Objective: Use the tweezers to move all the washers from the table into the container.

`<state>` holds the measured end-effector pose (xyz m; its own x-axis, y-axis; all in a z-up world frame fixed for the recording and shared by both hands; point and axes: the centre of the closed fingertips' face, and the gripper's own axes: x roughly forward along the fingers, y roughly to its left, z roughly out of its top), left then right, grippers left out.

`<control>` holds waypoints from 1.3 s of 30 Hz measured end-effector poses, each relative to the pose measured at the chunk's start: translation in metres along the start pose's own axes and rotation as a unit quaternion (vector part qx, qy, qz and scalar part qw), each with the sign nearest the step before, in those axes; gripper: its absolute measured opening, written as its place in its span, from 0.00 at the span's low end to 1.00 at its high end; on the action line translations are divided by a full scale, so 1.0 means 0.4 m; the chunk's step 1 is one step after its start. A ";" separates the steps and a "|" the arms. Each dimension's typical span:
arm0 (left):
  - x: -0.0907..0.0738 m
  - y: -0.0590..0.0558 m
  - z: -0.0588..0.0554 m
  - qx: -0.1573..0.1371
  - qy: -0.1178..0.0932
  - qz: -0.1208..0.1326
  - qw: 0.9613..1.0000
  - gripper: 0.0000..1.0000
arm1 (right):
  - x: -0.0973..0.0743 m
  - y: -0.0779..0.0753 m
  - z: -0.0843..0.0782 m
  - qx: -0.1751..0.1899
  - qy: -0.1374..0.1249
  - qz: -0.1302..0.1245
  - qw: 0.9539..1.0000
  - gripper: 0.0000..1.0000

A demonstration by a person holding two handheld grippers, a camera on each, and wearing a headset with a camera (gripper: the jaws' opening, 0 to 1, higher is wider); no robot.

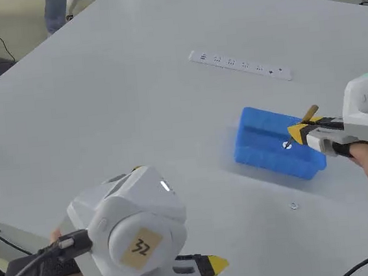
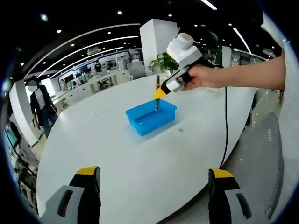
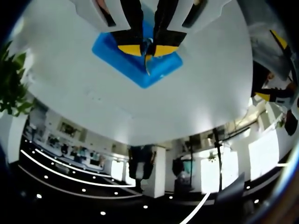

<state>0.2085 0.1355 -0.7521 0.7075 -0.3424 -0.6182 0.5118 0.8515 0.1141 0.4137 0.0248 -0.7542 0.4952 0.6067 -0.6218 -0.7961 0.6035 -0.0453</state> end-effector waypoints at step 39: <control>-0.001 -0.002 0.004 0.009 0.006 0.000 1.000 0.99 | 0.086 -0.008 -0.119 0.013 0.056 0.008 0.998 0.04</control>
<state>0.2088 0.1345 -0.7507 0.7019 -0.3365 -0.6278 0.5197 0.8446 0.1283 0.4168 0.0192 -0.8126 0.4403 0.5558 -0.7052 -0.7931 0.6090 -0.0153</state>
